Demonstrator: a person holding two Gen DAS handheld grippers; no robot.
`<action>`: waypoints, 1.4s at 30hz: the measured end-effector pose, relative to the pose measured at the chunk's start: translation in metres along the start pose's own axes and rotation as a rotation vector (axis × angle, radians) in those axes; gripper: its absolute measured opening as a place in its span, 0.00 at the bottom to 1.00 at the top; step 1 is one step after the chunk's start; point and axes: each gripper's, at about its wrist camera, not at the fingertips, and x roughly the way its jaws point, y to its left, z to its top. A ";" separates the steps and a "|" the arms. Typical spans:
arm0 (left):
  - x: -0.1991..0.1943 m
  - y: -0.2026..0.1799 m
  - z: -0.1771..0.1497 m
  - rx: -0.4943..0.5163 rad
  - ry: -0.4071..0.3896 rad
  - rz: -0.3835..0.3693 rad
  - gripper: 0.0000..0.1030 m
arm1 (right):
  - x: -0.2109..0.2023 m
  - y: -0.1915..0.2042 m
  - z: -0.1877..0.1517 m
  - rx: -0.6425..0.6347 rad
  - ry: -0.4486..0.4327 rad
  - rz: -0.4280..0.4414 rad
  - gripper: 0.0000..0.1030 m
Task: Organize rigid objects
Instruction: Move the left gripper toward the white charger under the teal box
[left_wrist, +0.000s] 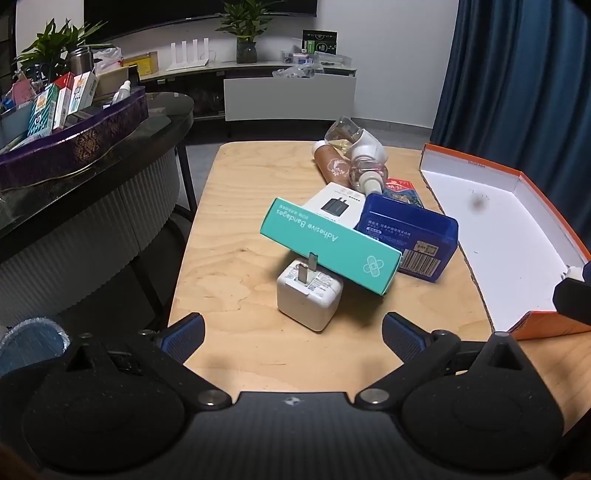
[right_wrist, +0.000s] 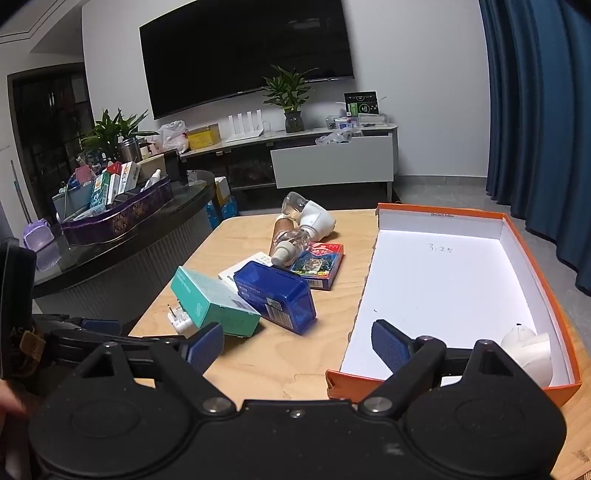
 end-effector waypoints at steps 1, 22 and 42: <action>0.000 0.000 0.000 0.003 -0.001 0.001 1.00 | 0.001 -0.001 0.000 0.002 0.001 0.001 0.99; 0.009 0.003 -0.004 0.001 0.005 -0.005 1.00 | 0.011 -0.003 -0.003 0.010 0.050 0.015 0.99; 0.042 0.004 0.003 0.048 0.040 -0.052 1.00 | 0.024 -0.010 -0.006 0.015 0.084 0.007 0.99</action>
